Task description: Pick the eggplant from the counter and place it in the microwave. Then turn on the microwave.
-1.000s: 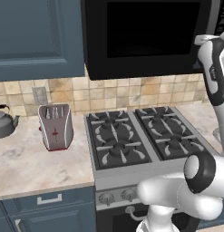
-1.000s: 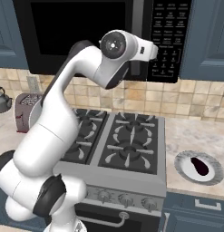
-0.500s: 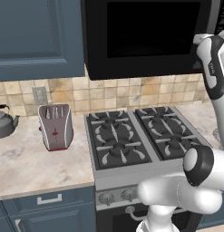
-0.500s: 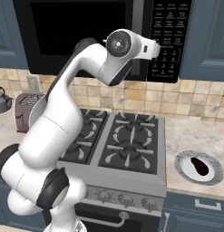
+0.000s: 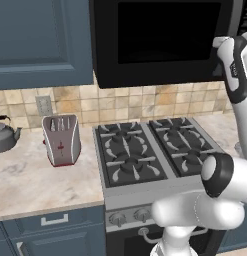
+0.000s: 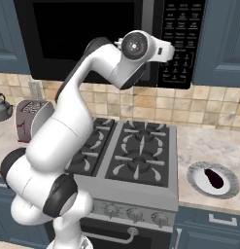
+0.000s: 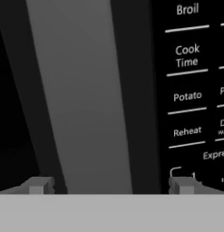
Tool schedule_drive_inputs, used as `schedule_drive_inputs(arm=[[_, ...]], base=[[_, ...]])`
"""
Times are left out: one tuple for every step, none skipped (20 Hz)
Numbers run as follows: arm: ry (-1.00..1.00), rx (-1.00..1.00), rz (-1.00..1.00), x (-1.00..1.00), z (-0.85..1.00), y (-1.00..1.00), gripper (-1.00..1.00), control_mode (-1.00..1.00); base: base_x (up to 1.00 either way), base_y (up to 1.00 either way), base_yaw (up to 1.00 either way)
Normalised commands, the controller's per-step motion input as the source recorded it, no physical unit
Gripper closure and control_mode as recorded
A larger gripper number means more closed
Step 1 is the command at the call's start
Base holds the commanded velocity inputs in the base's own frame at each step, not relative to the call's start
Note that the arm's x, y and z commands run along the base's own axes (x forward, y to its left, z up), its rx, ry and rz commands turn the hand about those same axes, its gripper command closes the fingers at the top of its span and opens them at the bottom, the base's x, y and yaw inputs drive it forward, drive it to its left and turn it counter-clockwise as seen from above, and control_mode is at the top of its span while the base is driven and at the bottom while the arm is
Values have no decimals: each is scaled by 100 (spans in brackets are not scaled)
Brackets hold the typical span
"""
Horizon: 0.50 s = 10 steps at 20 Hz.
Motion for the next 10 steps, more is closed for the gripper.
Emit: schedule_drive_inputs(arm=[[0,0,2,14,0,-6,-100,-100],[0,0,2,16,0,-6,-100,-100],[0,0,2,16,0,-6,-100,-100],[0,0,2,17,0,-6,-100,-100],[0,0,2,17,0,-7,-100,-100],[0,0,2,16,0,-7,-100,-100],[0,0,2,16,0,-6,-100,-100],[0,0,2,16,0,-5,-100,-100],[0,0,2,16,0,-5,-100,-100],[0,0,2,15,0,-5,-100,-100]], base=[[0,0,0],[0,0,0],[0,0,0],[0,0,0],[0,0,0],[0,0,0],[0,0,0],[0,0,0],[0,0,0],[0,0,0]])
